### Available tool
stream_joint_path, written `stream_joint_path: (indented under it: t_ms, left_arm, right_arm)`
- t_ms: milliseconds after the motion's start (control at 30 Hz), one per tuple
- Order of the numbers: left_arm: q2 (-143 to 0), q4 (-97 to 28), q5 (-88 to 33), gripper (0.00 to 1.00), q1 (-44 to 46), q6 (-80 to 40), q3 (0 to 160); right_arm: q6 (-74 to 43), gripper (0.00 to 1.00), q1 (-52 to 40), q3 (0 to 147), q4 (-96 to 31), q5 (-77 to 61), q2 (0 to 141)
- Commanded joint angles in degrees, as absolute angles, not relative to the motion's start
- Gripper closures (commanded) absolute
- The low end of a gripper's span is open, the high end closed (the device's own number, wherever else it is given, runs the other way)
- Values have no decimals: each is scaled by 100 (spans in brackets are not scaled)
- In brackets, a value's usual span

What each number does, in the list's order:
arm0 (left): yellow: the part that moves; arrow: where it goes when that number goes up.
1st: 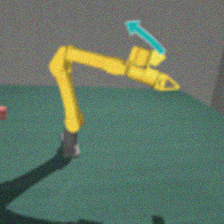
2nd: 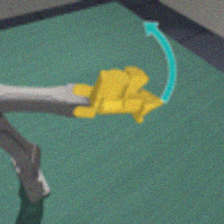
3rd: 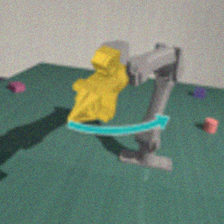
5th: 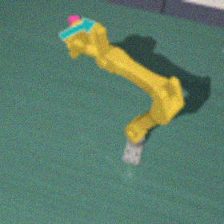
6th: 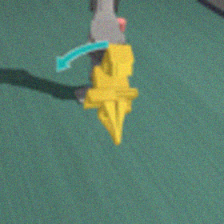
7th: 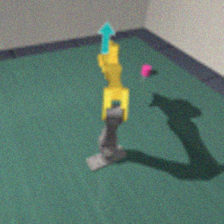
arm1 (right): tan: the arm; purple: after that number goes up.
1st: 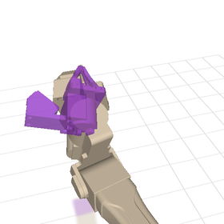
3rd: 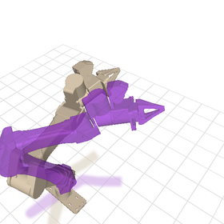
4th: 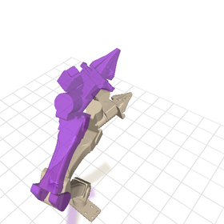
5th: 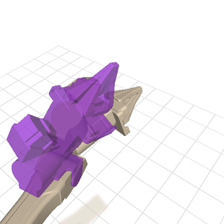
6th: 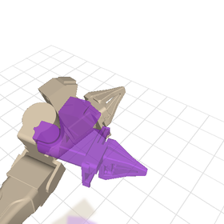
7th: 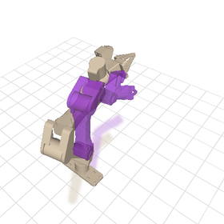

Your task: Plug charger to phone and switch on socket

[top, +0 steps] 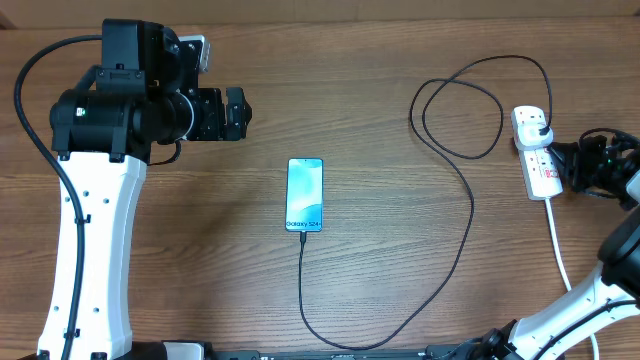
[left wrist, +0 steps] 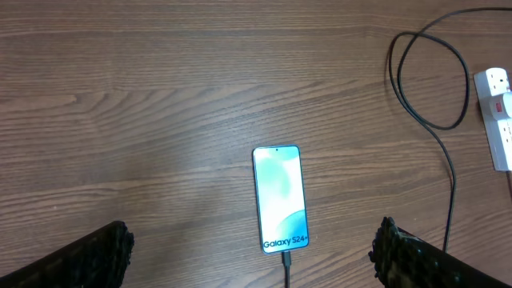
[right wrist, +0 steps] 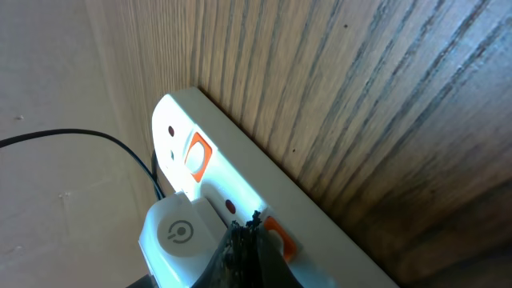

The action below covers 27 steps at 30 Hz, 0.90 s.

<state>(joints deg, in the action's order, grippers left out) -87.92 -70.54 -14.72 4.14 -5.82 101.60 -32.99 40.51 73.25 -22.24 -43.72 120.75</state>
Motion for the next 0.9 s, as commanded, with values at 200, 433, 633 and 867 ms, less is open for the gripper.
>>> stream_joint_path:
  t_ms: [200, 433, 633, 867]
  left_arm:
    - [-8805, -7048, -1457, 0, 451, -556, 10215]
    - [-8805, -7048, -1457, 1, 451, -556, 10215]
    - [-8805, -7048, -1457, 0, 451, -556, 10215]
    - [-8805, -7048, -1457, 0, 451, -556, 10215]
  right_arm:
    - [-3210, 96, 3739, 7269, -2521, -4099, 12101]
    - [-3146, 96, 3605, 7269, -2759, -3889, 12101]
    - [-3146, 96, 3533, 7269, -2864, -3837, 12101]
    - [-3148, 96, 3612, 7273, -2862, -3605, 12099]
